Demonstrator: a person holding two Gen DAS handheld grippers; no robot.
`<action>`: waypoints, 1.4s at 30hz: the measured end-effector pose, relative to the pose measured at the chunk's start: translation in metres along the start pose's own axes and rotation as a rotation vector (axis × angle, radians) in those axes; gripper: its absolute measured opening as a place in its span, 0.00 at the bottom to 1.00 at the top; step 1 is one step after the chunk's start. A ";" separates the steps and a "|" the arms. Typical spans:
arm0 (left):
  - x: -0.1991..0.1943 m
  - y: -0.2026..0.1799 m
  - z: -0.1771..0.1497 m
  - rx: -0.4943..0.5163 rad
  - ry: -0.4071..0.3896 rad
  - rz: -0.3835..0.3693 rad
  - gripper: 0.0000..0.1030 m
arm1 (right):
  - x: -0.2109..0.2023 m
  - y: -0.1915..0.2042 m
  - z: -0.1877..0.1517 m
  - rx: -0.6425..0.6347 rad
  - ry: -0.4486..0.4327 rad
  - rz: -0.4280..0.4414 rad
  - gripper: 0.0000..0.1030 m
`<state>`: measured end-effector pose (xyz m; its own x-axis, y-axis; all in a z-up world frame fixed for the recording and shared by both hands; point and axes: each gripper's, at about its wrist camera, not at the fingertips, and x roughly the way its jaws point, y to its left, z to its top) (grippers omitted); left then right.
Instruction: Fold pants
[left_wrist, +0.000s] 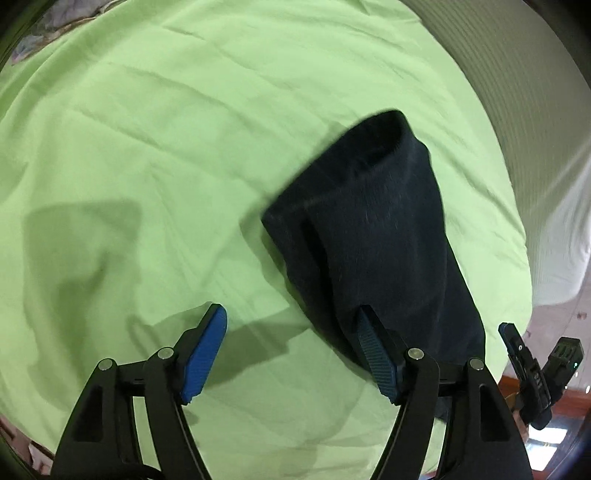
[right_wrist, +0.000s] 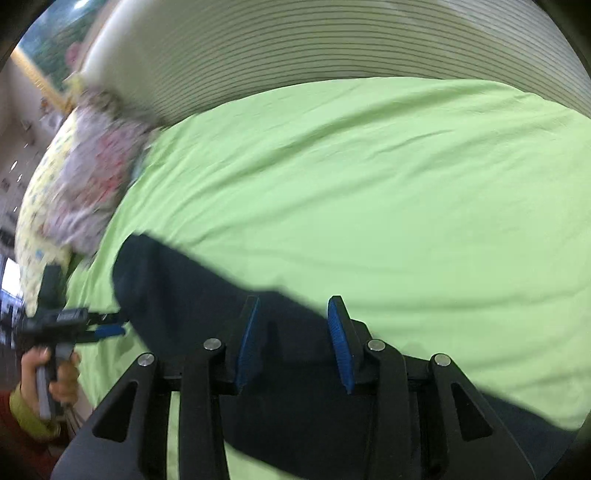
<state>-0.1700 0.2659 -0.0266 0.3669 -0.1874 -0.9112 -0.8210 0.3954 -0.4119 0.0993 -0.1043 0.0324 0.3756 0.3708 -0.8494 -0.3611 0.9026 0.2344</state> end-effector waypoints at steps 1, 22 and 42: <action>0.001 0.001 0.003 -0.005 0.002 0.000 0.71 | 0.006 -0.002 0.005 -0.004 0.010 -0.006 0.38; 0.014 -0.022 0.005 0.068 -0.105 -0.057 0.24 | 0.075 0.063 -0.003 -0.431 0.292 -0.032 0.08; -0.084 0.008 -0.017 0.258 -0.256 -0.313 0.15 | 0.055 0.091 0.014 -0.349 -0.003 -0.063 0.07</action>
<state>-0.2149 0.2700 0.0468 0.7018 -0.1187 -0.7024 -0.5301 0.5716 -0.6263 0.0991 0.0019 0.0136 0.4086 0.3175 -0.8557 -0.6068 0.7949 0.0052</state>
